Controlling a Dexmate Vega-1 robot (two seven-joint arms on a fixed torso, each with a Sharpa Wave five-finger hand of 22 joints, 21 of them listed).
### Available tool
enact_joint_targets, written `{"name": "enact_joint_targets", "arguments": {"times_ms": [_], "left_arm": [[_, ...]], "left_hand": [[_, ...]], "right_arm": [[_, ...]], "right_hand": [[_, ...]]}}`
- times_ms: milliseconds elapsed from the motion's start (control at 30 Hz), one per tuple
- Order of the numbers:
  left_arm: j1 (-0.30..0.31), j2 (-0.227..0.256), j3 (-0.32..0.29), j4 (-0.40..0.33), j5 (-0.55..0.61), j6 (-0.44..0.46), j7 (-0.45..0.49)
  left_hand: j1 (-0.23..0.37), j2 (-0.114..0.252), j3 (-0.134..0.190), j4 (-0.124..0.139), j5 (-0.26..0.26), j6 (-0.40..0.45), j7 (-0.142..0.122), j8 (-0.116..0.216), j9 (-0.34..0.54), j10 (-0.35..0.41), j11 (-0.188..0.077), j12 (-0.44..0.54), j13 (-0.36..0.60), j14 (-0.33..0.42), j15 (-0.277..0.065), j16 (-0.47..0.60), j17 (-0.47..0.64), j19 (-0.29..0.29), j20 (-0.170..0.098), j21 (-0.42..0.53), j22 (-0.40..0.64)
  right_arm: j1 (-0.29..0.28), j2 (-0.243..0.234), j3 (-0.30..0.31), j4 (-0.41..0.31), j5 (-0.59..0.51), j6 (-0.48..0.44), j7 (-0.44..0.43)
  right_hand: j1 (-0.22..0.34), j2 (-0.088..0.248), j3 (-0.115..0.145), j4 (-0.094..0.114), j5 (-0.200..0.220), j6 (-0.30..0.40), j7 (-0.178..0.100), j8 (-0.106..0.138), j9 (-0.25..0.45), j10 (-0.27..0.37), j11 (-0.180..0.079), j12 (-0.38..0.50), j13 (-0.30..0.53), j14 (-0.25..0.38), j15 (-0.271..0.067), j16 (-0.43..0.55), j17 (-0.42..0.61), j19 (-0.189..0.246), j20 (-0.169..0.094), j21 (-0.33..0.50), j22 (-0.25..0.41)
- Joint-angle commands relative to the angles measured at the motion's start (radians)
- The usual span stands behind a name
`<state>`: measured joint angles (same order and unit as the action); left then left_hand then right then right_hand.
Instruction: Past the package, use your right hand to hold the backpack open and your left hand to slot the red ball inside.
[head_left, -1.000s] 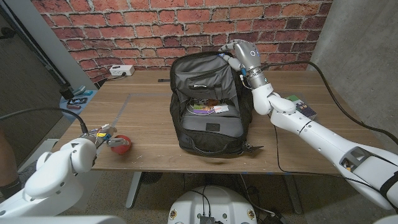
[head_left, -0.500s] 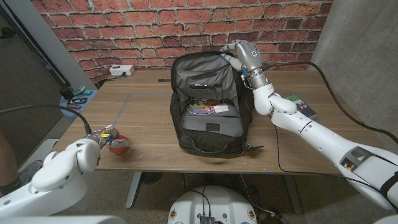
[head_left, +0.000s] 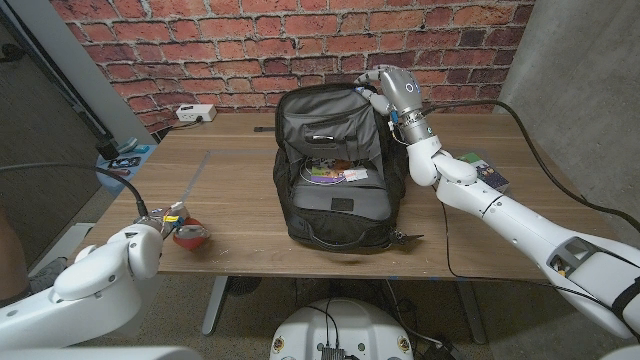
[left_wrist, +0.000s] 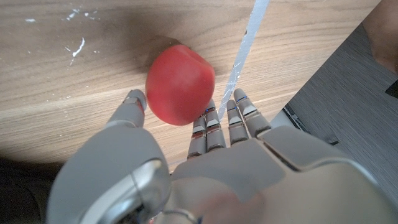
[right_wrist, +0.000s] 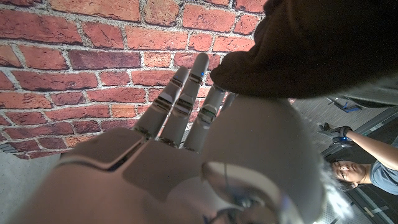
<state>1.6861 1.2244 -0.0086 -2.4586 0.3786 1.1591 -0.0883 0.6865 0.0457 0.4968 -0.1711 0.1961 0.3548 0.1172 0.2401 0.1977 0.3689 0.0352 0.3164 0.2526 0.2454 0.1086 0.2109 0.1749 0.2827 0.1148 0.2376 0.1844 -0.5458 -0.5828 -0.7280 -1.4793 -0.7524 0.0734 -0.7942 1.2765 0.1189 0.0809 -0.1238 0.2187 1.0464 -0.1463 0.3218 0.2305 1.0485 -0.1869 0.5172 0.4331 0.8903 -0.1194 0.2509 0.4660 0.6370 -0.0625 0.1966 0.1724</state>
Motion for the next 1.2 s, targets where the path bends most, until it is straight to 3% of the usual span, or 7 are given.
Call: {"name": "enact_joint_targets", "arguments": {"times_ms": [33,400,467,533,667,1000,1200], "left_arm": [[0.005,0.058,0.029,-0.007,-0.099,0.036,0.154],[-0.011,0.047,0.097,0.004,-0.125,0.044,0.33],[-0.01,0.035,0.11,0.01,-0.118,0.038,0.377],[-0.005,0.008,0.12,0.018,-0.108,0.025,0.434],[-0.004,-0.024,0.145,0.039,-0.093,0.0,0.516],[-0.056,-0.042,0.23,0.078,-0.107,-0.011,0.576],[-0.072,-0.063,0.252,0.108,-0.119,-0.048,0.619]], "left_hand": [[0.02,0.002,0.011,-0.003,-0.002,0.017,-0.006,0.006,0.006,0.017,-0.004,0.014,0.012,0.025,-0.007,0.007,0.003,0.017,0.0,0.008,0.002],[0.095,0.009,0.04,-0.015,0.004,0.043,-0.019,0.008,0.015,0.03,-0.015,0.044,0.042,0.091,-0.026,0.009,0.004,0.074,0.014,0.025,0.005],[0.126,0.002,0.047,-0.014,0.005,0.058,-0.021,0.01,0.019,0.046,-0.019,0.062,0.056,0.126,-0.041,0.01,0.004,0.11,0.019,0.037,0.006],[0.157,-0.003,0.052,-0.01,0.007,0.078,-0.03,0.012,0.024,0.064,-0.021,0.084,0.073,0.171,-0.049,0.013,0.006,0.168,0.044,0.058,0.007],[0.203,-0.015,0.052,-0.009,0.009,0.123,-0.038,0.025,0.032,0.096,-0.038,0.114,0.097,0.226,-0.074,0.016,0.007,0.244,0.042,0.084,0.008],[0.217,-0.018,0.046,-0.007,0.011,0.125,-0.042,0.023,0.035,0.096,-0.043,0.121,0.106,0.228,-0.078,0.012,0.01,0.237,0.033,0.079,0.007],[0.25,-0.015,0.04,-0.006,0.013,0.163,-0.056,0.036,0.04,0.128,-0.065,0.145,0.125,0.291,-0.107,0.029,0.016,0.272,0.019,0.091,0.007]], "right_arm": [[-0.005,0.005,-0.002,-0.003,-0.002,-0.007,-0.004],[-0.003,0.008,-0.004,-0.001,-0.001,-0.01,-0.003],[-0.002,0.006,-0.004,-0.001,-0.001,-0.008,-0.001],[-0.003,0.007,-0.004,-0.001,0.001,-0.01,-0.001],[-0.004,0.007,-0.004,0.001,0.004,-0.008,-0.001],[-0.008,0.009,-0.001,-0.006,0.009,-0.014,0.002],[-0.011,0.005,0.003,-0.012,0.013,-0.013,0.005]], "right_hand": [[0.012,0.02,-0.005,0.001,0.004,0.006,0.003,0.001,0.004,0.02,-0.012,0.003,0.003,0.007,-0.123,-0.002,0.003,0.01,-0.132,0.006,0.002],[0.012,0.02,-0.006,0.001,0.004,0.008,0.002,0.001,0.004,0.021,-0.012,0.001,0.003,0.011,-0.123,-0.004,0.004,0.012,-0.132,0.005,0.002],[0.012,0.02,-0.007,0.001,0.004,0.009,0.002,0.001,0.004,0.022,-0.012,0.002,0.004,0.011,-0.123,-0.005,0.004,0.012,-0.132,0.005,0.002],[0.012,0.02,-0.007,0.001,0.004,0.008,0.001,0.0,0.004,0.022,-0.012,0.002,0.005,0.011,-0.123,-0.005,0.004,0.012,-0.132,0.005,0.002],[0.012,0.02,-0.007,0.001,0.004,0.009,0.002,0.001,0.005,0.022,-0.012,0.0,0.003,0.011,-0.123,-0.006,0.004,0.013,-0.132,0.005,0.002],[0.011,0.021,-0.008,0.002,0.004,0.007,0.003,-0.001,0.005,0.022,-0.012,-0.001,0.003,0.013,-0.123,-0.008,0.004,0.013,-0.132,0.005,0.002],[0.011,0.02,-0.009,0.002,0.004,0.008,0.002,-0.001,0.005,0.023,-0.012,-0.001,0.004,0.013,-0.123,-0.009,0.005,0.013,-0.132,0.005,0.002]]}}
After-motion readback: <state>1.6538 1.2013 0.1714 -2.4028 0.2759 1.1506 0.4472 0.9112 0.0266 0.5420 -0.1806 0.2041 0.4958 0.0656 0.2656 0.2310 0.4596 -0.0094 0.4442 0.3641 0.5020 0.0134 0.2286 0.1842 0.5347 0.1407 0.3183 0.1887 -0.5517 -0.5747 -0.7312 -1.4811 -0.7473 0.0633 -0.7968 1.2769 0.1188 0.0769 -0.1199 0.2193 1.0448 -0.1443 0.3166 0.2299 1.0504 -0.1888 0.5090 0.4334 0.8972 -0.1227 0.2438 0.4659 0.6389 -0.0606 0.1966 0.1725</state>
